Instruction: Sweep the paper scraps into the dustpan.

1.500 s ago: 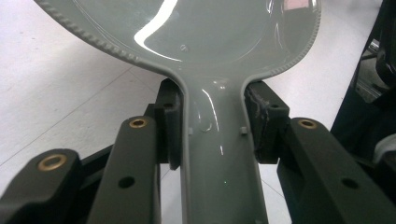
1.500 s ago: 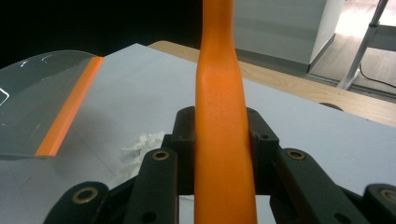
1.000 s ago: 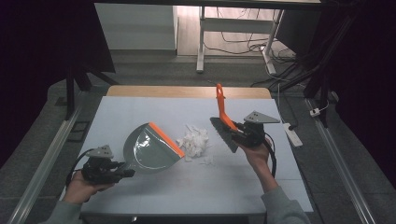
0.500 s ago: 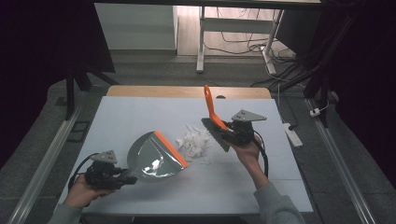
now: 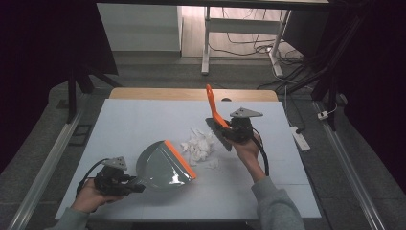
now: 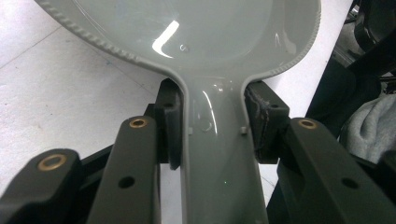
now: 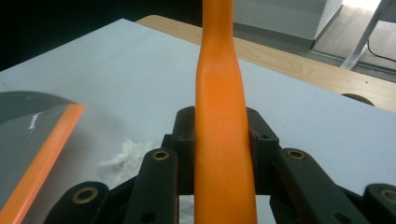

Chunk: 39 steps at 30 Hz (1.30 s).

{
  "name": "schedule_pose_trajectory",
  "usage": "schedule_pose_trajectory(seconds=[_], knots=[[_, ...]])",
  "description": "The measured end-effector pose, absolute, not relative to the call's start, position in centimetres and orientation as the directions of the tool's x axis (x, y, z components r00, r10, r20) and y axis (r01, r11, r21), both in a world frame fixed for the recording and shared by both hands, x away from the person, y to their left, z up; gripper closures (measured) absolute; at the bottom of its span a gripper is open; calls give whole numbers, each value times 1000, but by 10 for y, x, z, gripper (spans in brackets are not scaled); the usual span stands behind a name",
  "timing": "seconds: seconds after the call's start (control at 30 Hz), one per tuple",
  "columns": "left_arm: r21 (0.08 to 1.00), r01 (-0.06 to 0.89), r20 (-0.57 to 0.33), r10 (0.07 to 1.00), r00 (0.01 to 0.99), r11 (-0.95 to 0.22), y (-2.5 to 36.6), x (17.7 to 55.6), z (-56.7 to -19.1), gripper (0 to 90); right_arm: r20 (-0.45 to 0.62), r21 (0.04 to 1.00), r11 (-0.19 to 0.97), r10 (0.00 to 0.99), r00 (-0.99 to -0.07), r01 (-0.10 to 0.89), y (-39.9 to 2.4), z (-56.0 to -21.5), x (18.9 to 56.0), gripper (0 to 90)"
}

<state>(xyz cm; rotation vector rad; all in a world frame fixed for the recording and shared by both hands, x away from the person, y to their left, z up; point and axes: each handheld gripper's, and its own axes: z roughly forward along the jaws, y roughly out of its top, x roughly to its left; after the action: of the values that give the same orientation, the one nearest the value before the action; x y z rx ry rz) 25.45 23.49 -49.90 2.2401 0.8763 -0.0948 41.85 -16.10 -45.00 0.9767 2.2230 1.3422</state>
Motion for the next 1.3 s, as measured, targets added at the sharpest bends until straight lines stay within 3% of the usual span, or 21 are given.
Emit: schedule_pose_trajectory(seconds=[0.57, 1.3], knots=[[552, 621, -308, 556, 772, -557, 226, 266, -512, 612, 50, 849, 314, 753, -656, 425, -140, -475, 456, 695], [547, 638, -321, 569, 757, -541, 222, 274, -516, 611, 24, 818, 357, 762, -648, 451, -131, -489, 475, 695]])
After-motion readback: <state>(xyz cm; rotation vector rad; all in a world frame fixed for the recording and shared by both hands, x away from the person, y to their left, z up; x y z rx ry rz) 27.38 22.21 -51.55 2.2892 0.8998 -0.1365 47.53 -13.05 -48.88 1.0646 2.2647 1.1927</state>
